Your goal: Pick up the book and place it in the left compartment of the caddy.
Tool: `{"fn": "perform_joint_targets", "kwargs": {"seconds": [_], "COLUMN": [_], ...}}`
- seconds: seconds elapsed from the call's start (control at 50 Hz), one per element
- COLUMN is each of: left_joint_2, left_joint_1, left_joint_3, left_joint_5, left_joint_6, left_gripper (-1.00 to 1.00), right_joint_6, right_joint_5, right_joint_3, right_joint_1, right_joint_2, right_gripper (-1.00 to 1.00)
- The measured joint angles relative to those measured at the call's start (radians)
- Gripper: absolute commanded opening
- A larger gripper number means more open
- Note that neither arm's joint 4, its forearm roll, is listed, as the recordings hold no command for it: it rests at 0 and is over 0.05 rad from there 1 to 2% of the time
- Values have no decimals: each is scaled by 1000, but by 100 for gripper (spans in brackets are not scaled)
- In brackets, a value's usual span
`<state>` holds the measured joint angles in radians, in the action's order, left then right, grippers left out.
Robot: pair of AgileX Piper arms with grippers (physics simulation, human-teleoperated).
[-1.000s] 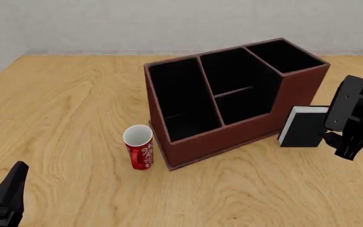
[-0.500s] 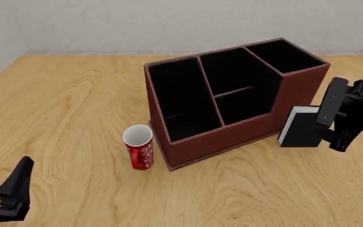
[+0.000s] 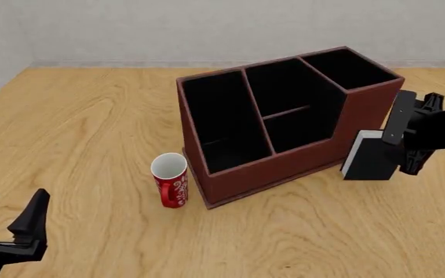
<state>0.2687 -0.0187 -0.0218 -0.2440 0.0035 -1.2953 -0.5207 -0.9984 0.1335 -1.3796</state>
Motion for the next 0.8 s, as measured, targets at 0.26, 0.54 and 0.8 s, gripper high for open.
{"fn": "perform_joint_targets", "kwargs": {"seconds": [0.26,0.54,0.8], "left_joint_2": [52,103,117], "left_joint_1": [16,29,43], "left_joint_3": [13,19,21], "left_joint_5": [-57,-102,-109], "left_joint_6": [-6,-13,-17], "left_gripper": [100,100,100], "right_joint_6": [-16,-31,-34], "right_joint_5": [15,32,47], "right_joint_3": [-30,-44,-38], "right_joint_1": [-5,-3,-4], "right_joint_2": [-62,-117,-148], "right_gripper": [100,100,100]}}
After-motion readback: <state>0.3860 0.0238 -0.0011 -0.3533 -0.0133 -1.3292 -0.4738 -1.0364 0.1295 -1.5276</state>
